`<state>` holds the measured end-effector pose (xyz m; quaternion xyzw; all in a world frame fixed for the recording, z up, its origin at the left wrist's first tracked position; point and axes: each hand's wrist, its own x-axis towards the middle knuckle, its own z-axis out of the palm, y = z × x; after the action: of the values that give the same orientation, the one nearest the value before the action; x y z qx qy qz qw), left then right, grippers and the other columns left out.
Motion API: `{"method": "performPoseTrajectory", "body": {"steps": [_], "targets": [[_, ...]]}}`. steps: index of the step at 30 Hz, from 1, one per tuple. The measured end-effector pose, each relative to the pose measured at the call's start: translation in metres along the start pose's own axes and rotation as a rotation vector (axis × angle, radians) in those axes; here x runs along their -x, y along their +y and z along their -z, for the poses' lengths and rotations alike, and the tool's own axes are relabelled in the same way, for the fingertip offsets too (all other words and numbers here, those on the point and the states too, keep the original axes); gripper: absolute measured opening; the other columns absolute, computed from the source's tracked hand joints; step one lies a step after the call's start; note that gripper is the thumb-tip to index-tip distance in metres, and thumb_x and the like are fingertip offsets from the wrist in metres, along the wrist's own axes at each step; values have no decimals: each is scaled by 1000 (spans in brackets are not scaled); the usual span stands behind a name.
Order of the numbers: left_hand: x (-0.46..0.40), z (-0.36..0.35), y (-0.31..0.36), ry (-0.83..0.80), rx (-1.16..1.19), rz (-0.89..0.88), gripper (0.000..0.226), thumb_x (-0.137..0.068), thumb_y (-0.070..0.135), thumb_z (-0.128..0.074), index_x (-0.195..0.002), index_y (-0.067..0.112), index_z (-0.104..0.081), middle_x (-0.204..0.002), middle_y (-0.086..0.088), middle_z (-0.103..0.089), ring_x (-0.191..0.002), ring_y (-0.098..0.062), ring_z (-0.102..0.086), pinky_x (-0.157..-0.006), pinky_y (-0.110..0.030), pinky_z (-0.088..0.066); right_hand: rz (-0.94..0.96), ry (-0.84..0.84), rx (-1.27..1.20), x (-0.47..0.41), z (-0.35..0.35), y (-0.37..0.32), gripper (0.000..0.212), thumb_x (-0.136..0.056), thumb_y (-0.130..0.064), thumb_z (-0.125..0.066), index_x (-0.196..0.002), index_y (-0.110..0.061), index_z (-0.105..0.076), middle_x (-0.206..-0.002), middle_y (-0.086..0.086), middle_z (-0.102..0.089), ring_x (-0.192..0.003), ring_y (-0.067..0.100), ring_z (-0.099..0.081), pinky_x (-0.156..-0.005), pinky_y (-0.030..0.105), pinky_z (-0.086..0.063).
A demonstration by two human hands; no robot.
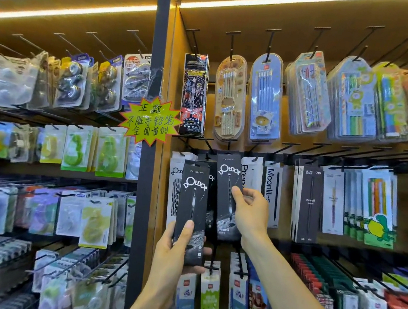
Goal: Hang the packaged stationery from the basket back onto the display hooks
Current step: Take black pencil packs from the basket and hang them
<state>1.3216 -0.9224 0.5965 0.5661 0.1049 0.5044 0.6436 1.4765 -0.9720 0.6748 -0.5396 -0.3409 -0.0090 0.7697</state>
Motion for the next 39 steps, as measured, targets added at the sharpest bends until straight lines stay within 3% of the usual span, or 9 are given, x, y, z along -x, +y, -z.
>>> {"method": "performPoseTrajectory", "body": {"steps": [5,9,13,18,24,28,32,36,39], "targets": [[0,4,-1,-21,25,19,39,-100,33,-64,-138,32,-52,-127,11,-62,-73,-24,-78,-47,-32,-60,-32,64,74,-3,-2,-1,18,-99,-37,-65,-105,-22,-60,-94,-8,-61,-95,16,-59,-89,35,-50],[-5,0,1,-23,36,67,54,-101,23,-60,-152,23,-44,-150,-3,-53,-86,-35,-77,-49,-35,-60,-127,99,164,-19,-16,-1,23,-97,-37,-68,-91,-15,-67,-78,0,-63,-80,20,-56,-76,30,-44],[-5,-7,6,-70,-56,31,34,-103,23,-60,-136,31,-58,-136,2,-64,-93,-30,-74,-53,-34,-59,-160,102,347,-17,-15,-2,40,-99,-38,-66,-66,-15,-63,-68,5,-64,-61,16,-51,-66,30,-43],[-5,-11,3,-154,-139,38,27,-104,18,-58,-122,37,-62,-114,3,-78,-100,-27,-77,-60,-38,-62,26,-14,132,38,12,-4,33,-98,-49,-61,-122,-27,-62,-113,-6,-70,-99,9,-63,-90,31,-49],[-16,-29,6,-238,-212,-27,30,-105,16,-55,-131,28,-62,-117,-1,-77,-109,-23,-74,-87,-42,-60,168,-206,-26,50,19,-8,42,-98,-12,-66,-128,-35,-48,-107,-2,-73,-89,5,-73,-73,22,-59],[-32,-44,16,-250,-212,-42,23,-106,20,-56,-126,30,-61,-109,5,-77,-95,-15,-78,-70,-37,-65,198,-200,-17,25,16,-14,46,-100,-8,-62,-129,-41,-50,-112,-1,-73,-96,12,-73,-77,27,-61],[-47,-53,16,-216,-198,50,41,-104,25,-60,-144,20,-53,-132,-5,-67,-107,-20,-74,-70,-39,-66,253,-208,104,10,12,-19,47,-101,-7,-60,-137,-36,-52,-115,-16,-64,-99,-2,-65,-70,12,-54],[-53,-56,12,-139,-203,107,63,-103,30,-64,-158,13,-37,-153,-1,-47,-121,-15,-58,-73,-38,-66,279,-176,264,1,10,-12,50,-101,-10,-61,-143,-36,-52,-136,-17,-56,-123,8,-52,-98,26,-52],[-55,-53,7,-121,-454,5,60,-103,38,-60,-154,13,-40,-127,6,-59,-104,-4,-61,-82,-36,-65,292,-158,361,-7,6,-11,50,-102,-9,-59,-147,-29,-50,-132,-14,-57,-121,6,-53,-97,19,-48]]}}
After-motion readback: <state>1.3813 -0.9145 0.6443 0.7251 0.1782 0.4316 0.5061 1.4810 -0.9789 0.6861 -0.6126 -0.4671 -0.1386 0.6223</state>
